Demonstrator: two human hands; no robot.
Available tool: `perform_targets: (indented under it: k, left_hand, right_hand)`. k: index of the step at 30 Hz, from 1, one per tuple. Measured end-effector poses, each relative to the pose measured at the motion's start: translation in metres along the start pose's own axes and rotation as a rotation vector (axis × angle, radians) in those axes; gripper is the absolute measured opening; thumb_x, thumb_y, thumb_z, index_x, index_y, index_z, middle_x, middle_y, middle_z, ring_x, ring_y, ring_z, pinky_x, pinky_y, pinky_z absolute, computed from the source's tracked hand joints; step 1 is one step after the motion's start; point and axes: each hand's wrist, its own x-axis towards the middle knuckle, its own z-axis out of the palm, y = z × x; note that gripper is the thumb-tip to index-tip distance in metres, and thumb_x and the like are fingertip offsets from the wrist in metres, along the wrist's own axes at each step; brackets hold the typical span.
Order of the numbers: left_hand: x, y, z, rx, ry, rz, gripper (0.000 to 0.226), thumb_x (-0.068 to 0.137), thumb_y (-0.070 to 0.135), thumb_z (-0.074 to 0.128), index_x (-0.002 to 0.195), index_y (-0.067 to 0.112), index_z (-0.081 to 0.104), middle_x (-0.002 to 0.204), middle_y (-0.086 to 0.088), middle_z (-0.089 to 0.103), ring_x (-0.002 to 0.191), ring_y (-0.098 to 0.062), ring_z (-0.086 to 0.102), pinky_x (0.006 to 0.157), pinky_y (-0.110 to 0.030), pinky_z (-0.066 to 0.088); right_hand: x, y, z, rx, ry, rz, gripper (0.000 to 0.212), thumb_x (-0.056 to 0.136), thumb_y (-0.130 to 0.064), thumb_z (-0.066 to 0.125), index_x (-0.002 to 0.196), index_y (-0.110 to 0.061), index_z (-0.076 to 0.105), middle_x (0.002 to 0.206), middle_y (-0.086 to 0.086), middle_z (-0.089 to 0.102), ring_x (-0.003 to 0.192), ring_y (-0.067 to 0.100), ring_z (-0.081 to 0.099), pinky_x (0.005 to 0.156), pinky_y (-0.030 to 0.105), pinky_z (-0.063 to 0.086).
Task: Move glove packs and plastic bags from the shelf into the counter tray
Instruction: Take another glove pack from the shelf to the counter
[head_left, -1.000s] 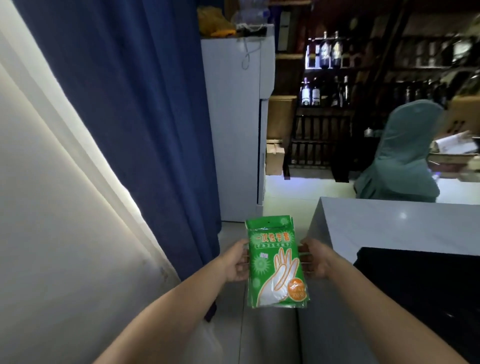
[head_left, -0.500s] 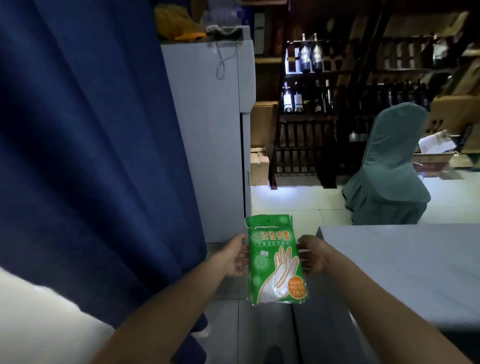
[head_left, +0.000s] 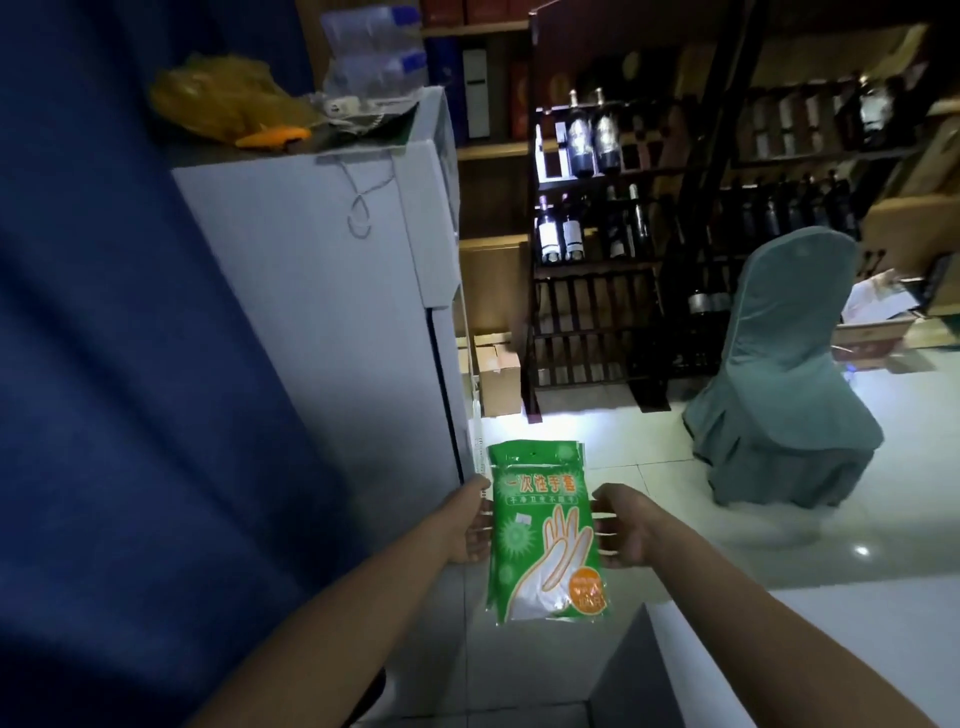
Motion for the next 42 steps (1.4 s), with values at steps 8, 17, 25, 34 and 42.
perform_targets:
  k: [8, 17, 25, 34, 42]
  left_hand:
    - [0.114, 0.109, 0.052, 0.154, -0.182, -0.026, 0.041, 0.090, 0.049, 0.050, 0.099, 0.011, 0.063, 0.094, -0.007, 0.067, 0.087, -0.022, 0.060, 0.076, -0.031, 0.048]
    - [0.204, 0.222, 0.153, 0.418, -0.426, -0.093, 0.043, 0.095, 0.048, 0.046, 0.100, 0.010, 0.064, 0.093, -0.008, 0.068, 0.090, -0.024, 0.061, 0.086, -0.034, 0.048]
    - [0.245, 0.261, 0.266, 0.627, -0.583, -0.112, 0.044, 0.095, 0.049, 0.044, 0.106, 0.012, 0.064, 0.097, -0.007, 0.067, 0.094, -0.023, 0.059, 0.084, -0.034, 0.046]
    - [0.279, 0.295, 0.403, 0.780, -0.648, -0.097, 0.040, 0.091, 0.049, 0.049, 0.102, 0.014, 0.064, 0.096, -0.006, 0.068, 0.093, -0.021, 0.060, 0.082, -0.033, 0.045]
    - [0.288, 0.305, 0.525, 0.938, -0.700, -0.072, 0.034, 0.088, 0.049, 0.050, 0.086, 0.018, 0.063, 0.089, -0.003, 0.064, 0.088, -0.018, 0.055, 0.076, -0.030, 0.041]
  right_hand:
    - [0.085, -0.074, -0.046, 0.204, 0.169, 0.019, 0.024, 0.096, -0.028, 0.041, 0.095, -0.011, 0.057, 0.088, 0.015, 0.066, 0.082, 0.029, 0.062, 0.078, 0.038, 0.051]
    - [0.124, -0.128, -0.103, 0.585, 0.369, 0.021, 0.023, 0.096, -0.027, 0.043, 0.094, -0.009, 0.057, 0.092, 0.016, 0.062, 0.084, 0.029, 0.058, 0.077, 0.039, 0.049]
    - [0.136, -0.147, -0.169, 0.840, 0.527, 0.017, 0.021, 0.093, -0.023, 0.044, 0.076, -0.014, 0.052, 0.082, 0.014, 0.060, 0.076, 0.027, 0.056, 0.071, 0.035, 0.047]
    - [0.169, -0.173, -0.279, 0.993, 0.566, 0.005, 0.019, 0.089, -0.024, 0.046, 0.072, -0.016, 0.050, 0.085, 0.013, 0.060, 0.078, 0.027, 0.054, 0.075, 0.033, 0.046]
    - [0.173, -0.183, -0.368, 1.123, 0.614, -0.029, 0.020, 0.091, -0.026, 0.044, 0.081, -0.013, 0.055, 0.091, 0.014, 0.060, 0.085, 0.028, 0.055, 0.078, 0.036, 0.046]
